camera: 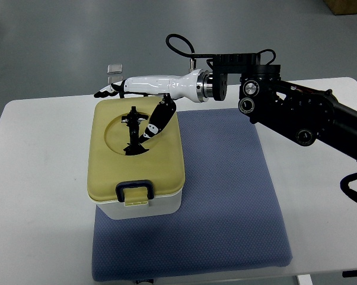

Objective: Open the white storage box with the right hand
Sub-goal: 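Close the right hand's fingers around the black lid handle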

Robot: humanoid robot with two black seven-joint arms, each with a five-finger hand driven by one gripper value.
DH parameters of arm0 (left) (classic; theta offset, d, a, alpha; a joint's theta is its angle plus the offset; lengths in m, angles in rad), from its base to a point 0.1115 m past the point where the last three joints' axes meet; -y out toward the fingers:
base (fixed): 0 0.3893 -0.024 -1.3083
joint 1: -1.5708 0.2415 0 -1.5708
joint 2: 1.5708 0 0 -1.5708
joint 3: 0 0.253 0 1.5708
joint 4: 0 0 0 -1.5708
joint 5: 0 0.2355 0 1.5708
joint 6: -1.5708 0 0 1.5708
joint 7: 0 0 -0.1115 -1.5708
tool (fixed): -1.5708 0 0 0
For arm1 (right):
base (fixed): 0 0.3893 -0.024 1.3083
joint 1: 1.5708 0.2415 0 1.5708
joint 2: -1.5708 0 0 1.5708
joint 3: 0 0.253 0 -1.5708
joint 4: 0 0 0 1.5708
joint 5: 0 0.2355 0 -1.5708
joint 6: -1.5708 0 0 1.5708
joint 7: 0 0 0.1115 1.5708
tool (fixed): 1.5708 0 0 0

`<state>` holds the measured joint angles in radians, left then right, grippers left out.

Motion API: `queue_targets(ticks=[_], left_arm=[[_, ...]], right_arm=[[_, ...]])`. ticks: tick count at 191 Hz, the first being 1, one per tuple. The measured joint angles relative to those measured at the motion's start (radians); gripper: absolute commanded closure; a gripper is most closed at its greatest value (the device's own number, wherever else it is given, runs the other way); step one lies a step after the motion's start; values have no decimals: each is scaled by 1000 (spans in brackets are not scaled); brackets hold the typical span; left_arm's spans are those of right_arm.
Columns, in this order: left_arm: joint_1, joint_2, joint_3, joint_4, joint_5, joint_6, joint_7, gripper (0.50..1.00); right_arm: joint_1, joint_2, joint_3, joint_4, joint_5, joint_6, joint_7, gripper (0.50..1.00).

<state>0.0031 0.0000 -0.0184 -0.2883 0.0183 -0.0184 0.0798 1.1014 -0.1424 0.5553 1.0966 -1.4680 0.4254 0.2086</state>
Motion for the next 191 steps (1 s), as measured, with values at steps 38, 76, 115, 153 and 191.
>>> queue_targets(ticks=[38, 76, 115, 153, 191], left_arm=[[0, 0, 0, 1, 0, 0, 0, 500], [0, 0, 0, 2, 0, 0, 0, 500], [0, 0, 0, 2, 0, 0, 0, 500], [0, 0, 0, 2, 0, 0, 0, 500], [0, 0, 1, 2, 0, 0, 0, 500]], right_arm=[[-22, 4, 0, -1, -50, -33, 7, 564], [-27, 10, 0, -1, -56, -49, 12, 787], [-27, 15, 0, -1, -56, -60, 20, 1000], [-25, 20, 0, -1, -55, -95, 23, 1000], [1, 11, 4, 12, -43, -91, 23, 1000]])
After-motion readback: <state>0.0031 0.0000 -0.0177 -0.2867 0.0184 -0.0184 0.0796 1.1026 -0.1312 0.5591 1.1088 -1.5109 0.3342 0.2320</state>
